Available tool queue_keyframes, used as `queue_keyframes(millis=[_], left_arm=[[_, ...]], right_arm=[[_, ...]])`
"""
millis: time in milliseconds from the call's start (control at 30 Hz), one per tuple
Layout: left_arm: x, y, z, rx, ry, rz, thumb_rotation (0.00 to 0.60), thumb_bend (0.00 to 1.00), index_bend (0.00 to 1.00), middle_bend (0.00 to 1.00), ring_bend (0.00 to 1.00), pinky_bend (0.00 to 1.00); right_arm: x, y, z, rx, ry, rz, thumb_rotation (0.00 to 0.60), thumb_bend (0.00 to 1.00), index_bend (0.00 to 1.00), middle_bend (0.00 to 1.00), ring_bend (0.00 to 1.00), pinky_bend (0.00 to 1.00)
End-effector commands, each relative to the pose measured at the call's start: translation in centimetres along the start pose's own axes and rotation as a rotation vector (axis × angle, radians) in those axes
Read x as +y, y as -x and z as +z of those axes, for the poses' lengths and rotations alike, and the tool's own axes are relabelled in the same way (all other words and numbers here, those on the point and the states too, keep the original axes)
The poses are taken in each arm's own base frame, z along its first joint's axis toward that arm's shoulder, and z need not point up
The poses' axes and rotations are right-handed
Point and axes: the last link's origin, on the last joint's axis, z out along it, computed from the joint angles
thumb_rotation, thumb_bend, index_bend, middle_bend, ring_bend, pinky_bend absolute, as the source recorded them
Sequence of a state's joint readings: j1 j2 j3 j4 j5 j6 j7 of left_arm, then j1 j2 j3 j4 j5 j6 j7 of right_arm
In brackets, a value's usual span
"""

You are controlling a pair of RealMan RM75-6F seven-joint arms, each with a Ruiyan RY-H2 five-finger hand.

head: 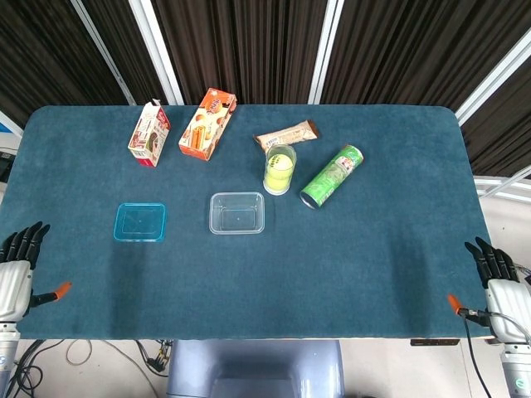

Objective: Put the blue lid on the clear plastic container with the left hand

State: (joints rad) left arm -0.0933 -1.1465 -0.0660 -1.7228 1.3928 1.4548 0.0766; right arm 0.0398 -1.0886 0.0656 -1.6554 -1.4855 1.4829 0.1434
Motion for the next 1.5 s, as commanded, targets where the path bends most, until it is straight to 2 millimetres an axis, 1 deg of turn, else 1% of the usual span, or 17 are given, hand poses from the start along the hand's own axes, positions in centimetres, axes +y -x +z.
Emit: queue_keyframes(millis=[33,100,167,233,333,433,533,700,800,933,1033,1200,1367,1500], left_arm=[[-0.2,0.0,0.1,-0.004,-0.004,0.001,0.6,0.13,0.04,0.01,0.0,0.0],[-0.4,0.1,0.4,-0.016,-0.007,0.005,0.6,0.11,0.04,0.0,0.0,0.0],[-0.8,-0.1,1.1,-0.012,-0.023,-0.005,0.6,0.11,0.04,0.0,0.0,0.0],[-1.3,-0.3,2.1,-0.008,-0.045,0.0,0.6,0.11,0.03,0.0,0.0,0.0],[-1.2,-0.5,4.0,-0.009,-0.045,-0.011,0.6,0.1,0.02,0.0,0.0,0.0],[-0.7,-1.1,6.4,-0.013,-0.024,0.019,0.6,0.1,0.02,0.0,0.0,0.0],[0.0,-1.3,8.3,-0.018,-0.003,0.068,0.6,0.1,0.02,0.0,0.0,0.0],[1.3,-1.3,11.3,-0.054,0.038,0.134,0.6,0.07,0.01,0.0,0.0,0.0],[2.7,-0.4,13.1,-0.122,0.053,0.104,0.6,0.07,0.0,0.0,0.0,0.0],[4.0,0.3,14.6,-0.235,0.05,0.051,0.6,0.07,0.0,0.0,0.0,0.0],[4.6,0.7,16.0,-0.26,0.049,0.095,0.6,0.05,0.0,0.0,0.0,0.0],[5.5,2.5,17.6,-0.311,0.057,0.184,0.6,0.05,0.0,0.0,0.0,0.0],[6.0,3.9,18.9,-0.367,0.063,0.238,0.6,0.05,0.0,0.0,0.0,0.0],[6.0,5.3,19.6,-0.405,0.068,0.285,0.6,0.04,0.0,0.0,0.0,0.0]], right_arm=[[-0.1,0.0,0.0,0.002,-0.002,0.001,0.6,0.29,0.1,0.0,0.0,0.0],[-0.1,-0.1,0.0,0.005,-0.002,0.003,0.6,0.29,0.1,0.0,0.0,0.0],[0.0,-0.1,0.0,0.005,0.002,0.006,0.6,0.29,0.1,0.0,0.0,0.0],[-0.1,0.0,0.0,0.001,0.005,0.012,0.6,0.29,0.1,0.0,0.0,0.0],[-0.2,0.1,-0.1,-0.005,0.004,0.019,0.6,0.29,0.1,0.0,0.0,0.0],[-0.4,0.1,-0.1,-0.006,-0.002,0.013,0.6,0.29,0.1,0.0,0.0,0.0],[-0.4,0.1,-0.3,-0.004,0.0,0.009,0.6,0.29,0.1,0.0,0.0,0.0],[-0.2,0.1,-0.3,-0.003,0.007,0.005,0.6,0.29,0.1,0.0,0.0,0.0],[-0.2,0.2,-0.1,-0.003,0.009,0.003,0.6,0.29,0.1,0.0,0.0,0.0],[-0.2,0.3,-0.1,-0.008,0.019,0.013,0.6,0.29,0.1,0.0,0.0,0.0],[-0.2,0.3,-0.1,-0.01,0.022,0.021,0.6,0.29,0.1,0.0,0.0,0.0],[-0.1,0.3,0.0,-0.017,0.038,0.04,0.6,0.29,0.1,0.0,0.0,0.0],[0.0,0.4,0.2,-0.024,0.044,0.043,0.6,0.29,0.1,0.0,0.0,0.0],[0.0,0.4,0.3,-0.028,0.046,0.042,0.6,0.29,0.1,0.0,0.0,0.0]])
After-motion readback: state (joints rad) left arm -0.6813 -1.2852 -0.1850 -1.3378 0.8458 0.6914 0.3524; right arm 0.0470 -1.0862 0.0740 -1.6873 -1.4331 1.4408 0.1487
